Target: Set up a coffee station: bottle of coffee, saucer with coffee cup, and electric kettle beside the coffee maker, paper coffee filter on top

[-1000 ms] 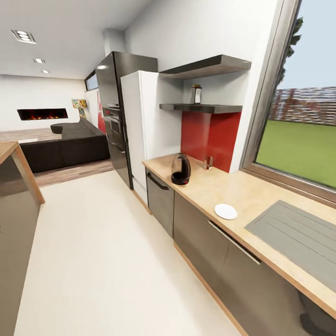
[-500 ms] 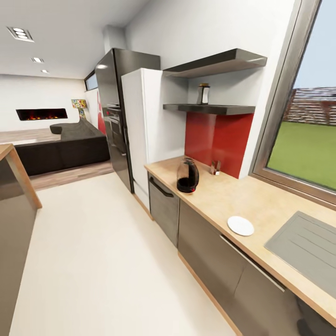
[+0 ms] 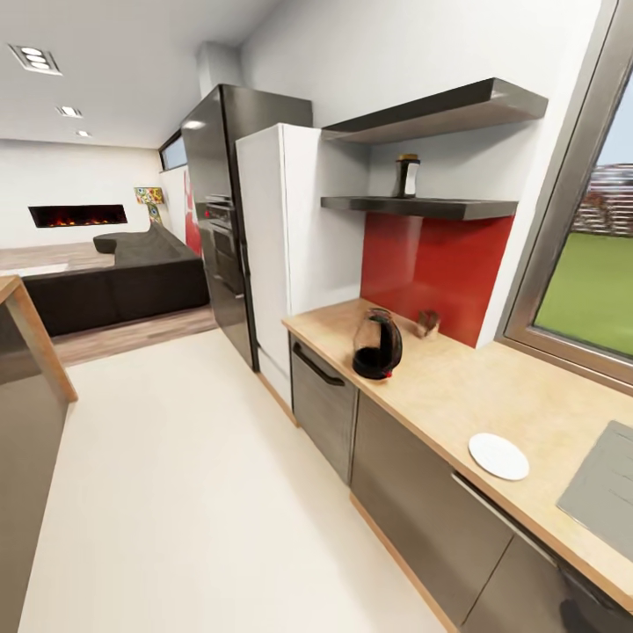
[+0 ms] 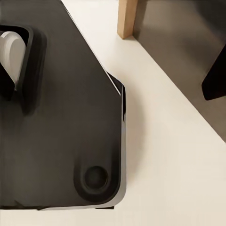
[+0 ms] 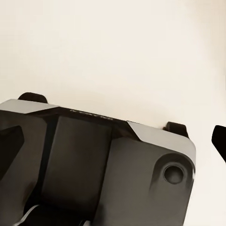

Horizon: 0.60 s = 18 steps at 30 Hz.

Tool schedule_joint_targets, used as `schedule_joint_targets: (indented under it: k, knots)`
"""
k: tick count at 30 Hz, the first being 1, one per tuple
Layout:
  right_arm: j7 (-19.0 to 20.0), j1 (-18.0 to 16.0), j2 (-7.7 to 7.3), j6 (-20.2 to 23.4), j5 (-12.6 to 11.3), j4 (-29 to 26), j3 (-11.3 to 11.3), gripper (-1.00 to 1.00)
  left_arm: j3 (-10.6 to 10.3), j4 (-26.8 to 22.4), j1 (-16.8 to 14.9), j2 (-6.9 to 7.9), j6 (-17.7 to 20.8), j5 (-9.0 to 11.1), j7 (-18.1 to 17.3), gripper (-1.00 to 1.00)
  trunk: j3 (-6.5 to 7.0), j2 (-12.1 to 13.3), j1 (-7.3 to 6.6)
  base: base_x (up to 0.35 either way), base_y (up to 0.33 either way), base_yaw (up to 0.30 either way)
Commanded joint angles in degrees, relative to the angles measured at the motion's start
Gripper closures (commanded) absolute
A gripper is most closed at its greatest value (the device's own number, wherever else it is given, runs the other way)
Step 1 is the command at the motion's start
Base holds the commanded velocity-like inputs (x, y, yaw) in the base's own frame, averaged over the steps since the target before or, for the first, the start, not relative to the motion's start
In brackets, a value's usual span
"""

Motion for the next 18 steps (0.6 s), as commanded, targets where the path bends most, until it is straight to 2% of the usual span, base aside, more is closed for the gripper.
schedule_joint_targets:
  k: [1, 14, 18]
  knots:
    - [0.02, -0.04, -0.02, 0.05, 0.20, -0.02, 0.42, -1.00, 0.25, -0.04, 0.00, 0.00, -0.11, -0.18, -0.08, -1.00, -0.11, -0.11, 0.06, 0.304, 0.174, 0.000]
    - [-0.13, -0.04, -0.51, -0.20, 0.29, 0.02, 0.40, -1.00, 0.32, -0.04, 0.00, 0.00, -0.11, -0.26, -0.08, -1.00, -0.10, -0.11, 0.06, 0.320, 0.122, -0.002]
    - [-0.16, -0.04, -0.51, -0.20, 0.29, 0.02, 0.41, -1.00, 0.33, -0.04, 0.00, 0.00, -0.12, -0.25, -0.08, -1.00, 0.09, -0.11, 0.06, 0.311, 0.160, -0.152]
